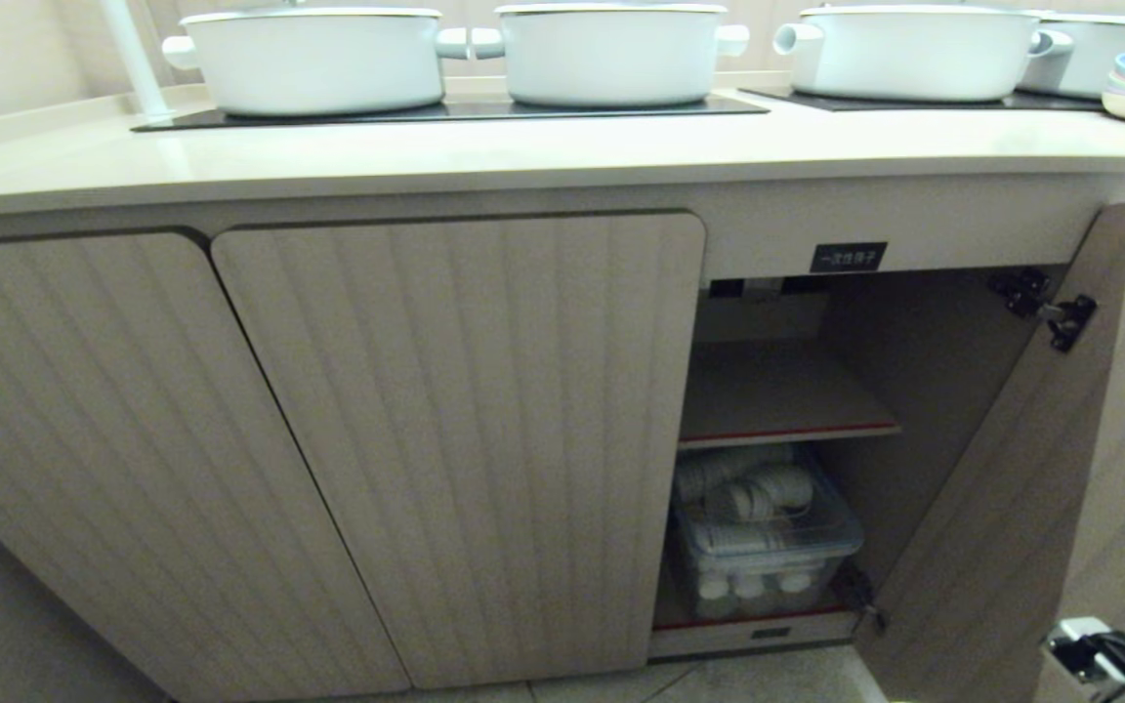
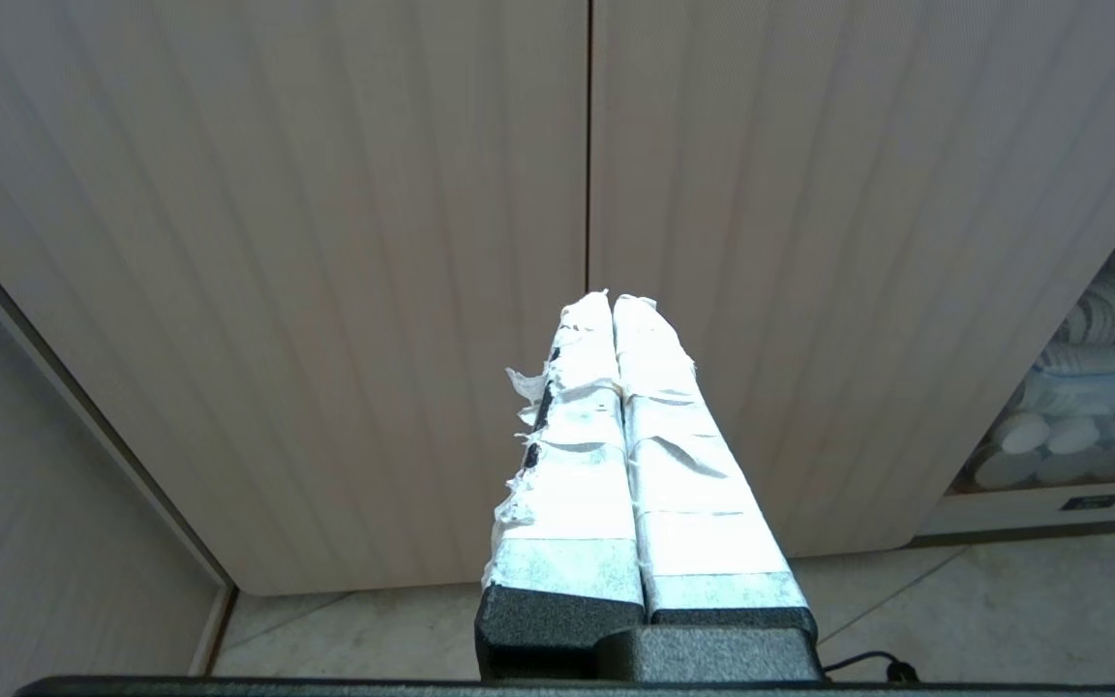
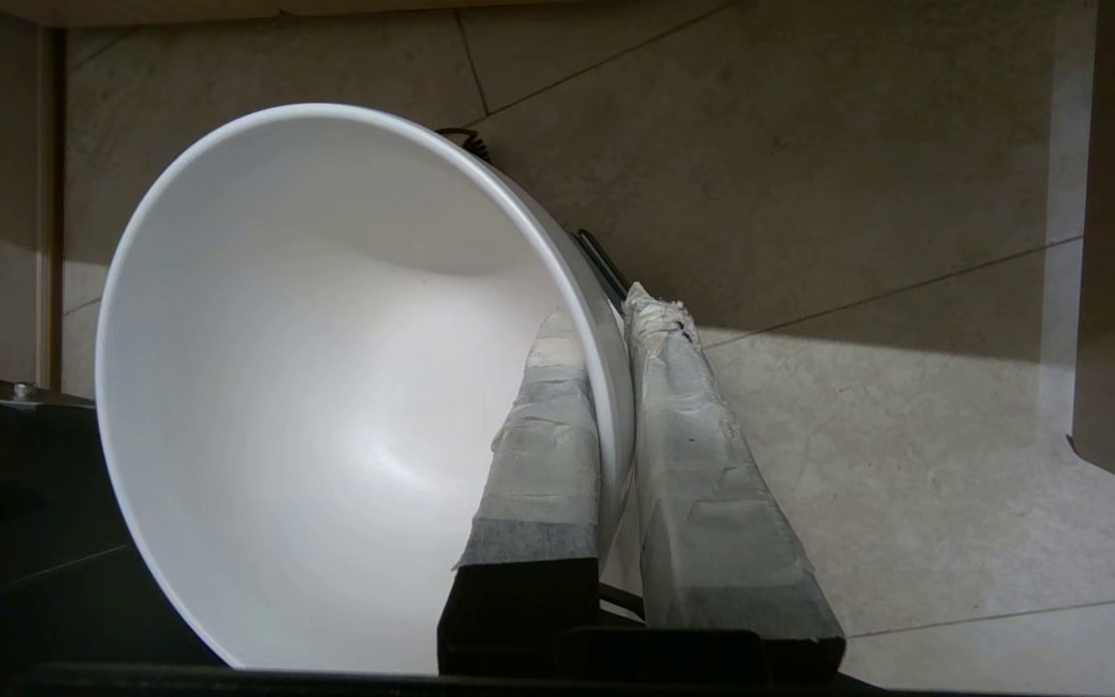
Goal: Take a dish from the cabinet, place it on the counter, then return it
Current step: Place it on the table
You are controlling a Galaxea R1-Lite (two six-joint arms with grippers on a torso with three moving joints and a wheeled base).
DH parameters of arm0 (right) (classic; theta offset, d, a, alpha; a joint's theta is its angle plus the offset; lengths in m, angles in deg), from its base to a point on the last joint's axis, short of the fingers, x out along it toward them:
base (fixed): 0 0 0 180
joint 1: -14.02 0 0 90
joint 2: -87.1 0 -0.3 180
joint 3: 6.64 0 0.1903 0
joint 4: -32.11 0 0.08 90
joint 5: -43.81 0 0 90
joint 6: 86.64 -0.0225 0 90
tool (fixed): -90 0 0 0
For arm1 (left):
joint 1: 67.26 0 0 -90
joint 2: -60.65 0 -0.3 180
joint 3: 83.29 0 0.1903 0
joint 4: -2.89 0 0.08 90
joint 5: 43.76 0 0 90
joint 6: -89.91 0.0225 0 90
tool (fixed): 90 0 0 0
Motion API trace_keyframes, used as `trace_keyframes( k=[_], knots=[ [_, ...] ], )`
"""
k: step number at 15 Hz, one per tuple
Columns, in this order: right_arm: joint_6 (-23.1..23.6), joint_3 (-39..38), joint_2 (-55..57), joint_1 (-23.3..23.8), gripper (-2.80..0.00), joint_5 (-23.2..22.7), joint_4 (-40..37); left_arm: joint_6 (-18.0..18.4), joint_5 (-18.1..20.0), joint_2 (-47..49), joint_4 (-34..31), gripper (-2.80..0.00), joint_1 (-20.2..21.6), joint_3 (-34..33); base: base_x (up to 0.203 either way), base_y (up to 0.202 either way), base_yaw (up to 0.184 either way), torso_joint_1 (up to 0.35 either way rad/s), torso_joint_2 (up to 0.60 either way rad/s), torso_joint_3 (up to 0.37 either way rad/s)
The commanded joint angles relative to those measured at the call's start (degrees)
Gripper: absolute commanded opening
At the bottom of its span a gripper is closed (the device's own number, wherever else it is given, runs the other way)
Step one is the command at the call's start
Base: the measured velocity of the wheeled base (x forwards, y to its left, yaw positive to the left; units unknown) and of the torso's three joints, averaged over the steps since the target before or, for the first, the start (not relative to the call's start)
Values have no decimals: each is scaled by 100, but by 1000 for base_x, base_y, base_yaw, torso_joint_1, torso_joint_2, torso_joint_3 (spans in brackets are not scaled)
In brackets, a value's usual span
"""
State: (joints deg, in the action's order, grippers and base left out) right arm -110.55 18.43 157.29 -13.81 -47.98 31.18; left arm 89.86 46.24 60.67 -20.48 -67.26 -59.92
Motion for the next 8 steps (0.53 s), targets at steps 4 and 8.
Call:
trace_keyframes(
  k=[4, 8],
  knots=[
    [-25, 37, 12, -3, -280, -14, 16, -4, 0, -2, 0, -280, 0, 0, 0, 0, 0, 0, 0, 0],
    [-25, 22, 12, -3, -280, -14, 16, -4, 0, -2, 0, -280, 0, 0, 0, 0, 0, 0, 0, 0]
  ],
)
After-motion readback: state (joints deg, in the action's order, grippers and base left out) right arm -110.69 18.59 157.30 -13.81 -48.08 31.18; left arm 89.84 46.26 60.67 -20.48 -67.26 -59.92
